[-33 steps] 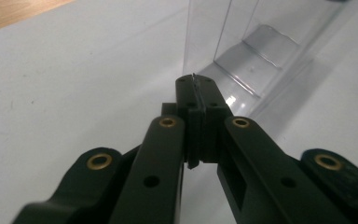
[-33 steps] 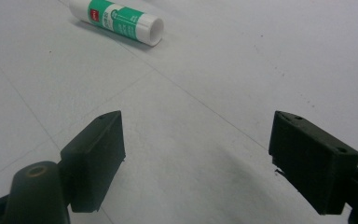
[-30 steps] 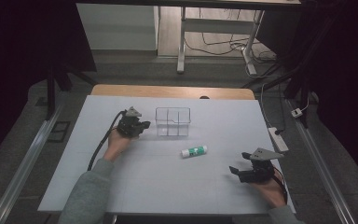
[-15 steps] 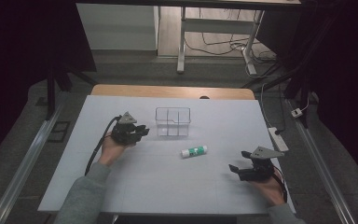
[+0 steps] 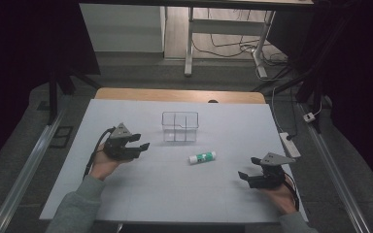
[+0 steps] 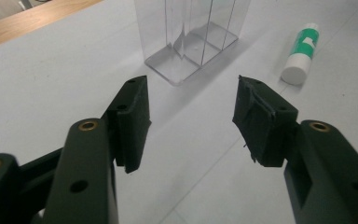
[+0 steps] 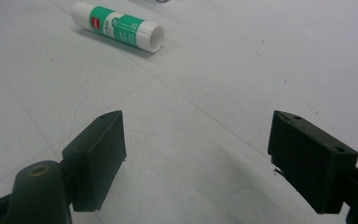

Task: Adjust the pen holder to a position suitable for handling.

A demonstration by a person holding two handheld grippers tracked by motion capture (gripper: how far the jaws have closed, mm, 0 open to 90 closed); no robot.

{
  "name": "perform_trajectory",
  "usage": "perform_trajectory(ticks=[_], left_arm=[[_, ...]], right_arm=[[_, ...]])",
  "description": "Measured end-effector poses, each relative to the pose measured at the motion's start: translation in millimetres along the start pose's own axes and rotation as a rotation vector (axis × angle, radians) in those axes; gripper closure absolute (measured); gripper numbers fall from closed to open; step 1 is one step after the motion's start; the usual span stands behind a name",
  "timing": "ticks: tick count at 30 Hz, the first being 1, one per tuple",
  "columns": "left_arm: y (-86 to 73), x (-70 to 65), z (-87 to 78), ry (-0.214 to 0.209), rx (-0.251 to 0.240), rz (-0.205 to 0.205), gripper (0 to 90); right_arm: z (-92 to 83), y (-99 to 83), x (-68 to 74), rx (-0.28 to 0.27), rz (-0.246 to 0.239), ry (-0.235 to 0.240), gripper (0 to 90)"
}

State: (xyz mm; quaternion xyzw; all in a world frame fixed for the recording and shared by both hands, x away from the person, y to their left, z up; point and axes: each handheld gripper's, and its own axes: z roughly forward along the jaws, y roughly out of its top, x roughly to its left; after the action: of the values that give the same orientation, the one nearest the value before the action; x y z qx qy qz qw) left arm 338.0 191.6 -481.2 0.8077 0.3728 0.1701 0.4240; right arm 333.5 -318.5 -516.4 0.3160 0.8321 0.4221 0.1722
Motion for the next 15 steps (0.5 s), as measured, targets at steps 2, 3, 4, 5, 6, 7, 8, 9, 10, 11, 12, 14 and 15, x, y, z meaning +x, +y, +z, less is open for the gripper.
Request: perform_trajectory(ticks=[2,3,4,5,6,7,8,9,10,11,12,14,15], left_arm=[[-5.4,-1.8,-4.1,0.011,0.009,0.0,42.9],[-8.5,-2.8,-6.4,0.017,0.011,0.001,42.3],[-11.7,-3.5,-8.9,0.02,0.012,0.001,41.9],[-15.1,-4.2,-11.3,0.024,0.014,-0.003,41.7],[-18.6,-4.3,-13.7,0.026,0.015,-0.005,41.5],[-21.9,-4.1,-16.0,0.027,0.014,-0.007,41.3],[-24.8,-3.5,-17.9,0.024,0.016,-0.011,41.4],[-27.4,-2.6,-19.5,0.023,0.017,-0.016,41.4],[-29.7,-1.8,-20.9,0.025,0.02,-0.018,41.4],[-31.7,-1.2,-22.2,0.026,0.021,-0.023,41.4],[-33.5,-1.1,-23.6,0.025,0.02,-0.024,41.3],[-36.7,-1.9,-26.4,0.028,0.02,-0.027,41.3],[-38.1,-2.4,-27.8,0.027,0.022,-0.024,41.2]], right_arm=[[-1.6,0.1,0.9,0.002,-0.005,-0.008,18.6],[-1.8,0.0,1.2,-0.006,-0.004,-0.005,18.6],[-2.0,0.0,1.3,-0.009,-0.004,-0.002,18.6],[-2.1,0.1,1.5,-0.009,-0.006,-0.002,18.6],[-2.0,0.1,1.5,-0.009,-0.006,-0.002,18.6],[-2.0,0.1,1.6,-0.005,-0.008,-0.004,18.6],[-1.7,0.0,1.6,-0.003,-0.009,-0.004,18.6],[-1.6,0.0,1.5,0.001,-0.01,-0.006,18.6],[-1.4,0.0,1.6,0.003,-0.01,-0.007,18.6],[-1.5,0.0,1.8,0.003,-0.01,-0.007,18.6],[-1.7,0.0,2.0,0.003,-0.009,-0.006,18.6],[-2.1,0.0,2.5,0.003,-0.011,-0.006,18.6],[-2.0,-0.1,2.7,0.0,-0.01,-0.003,18.6]])
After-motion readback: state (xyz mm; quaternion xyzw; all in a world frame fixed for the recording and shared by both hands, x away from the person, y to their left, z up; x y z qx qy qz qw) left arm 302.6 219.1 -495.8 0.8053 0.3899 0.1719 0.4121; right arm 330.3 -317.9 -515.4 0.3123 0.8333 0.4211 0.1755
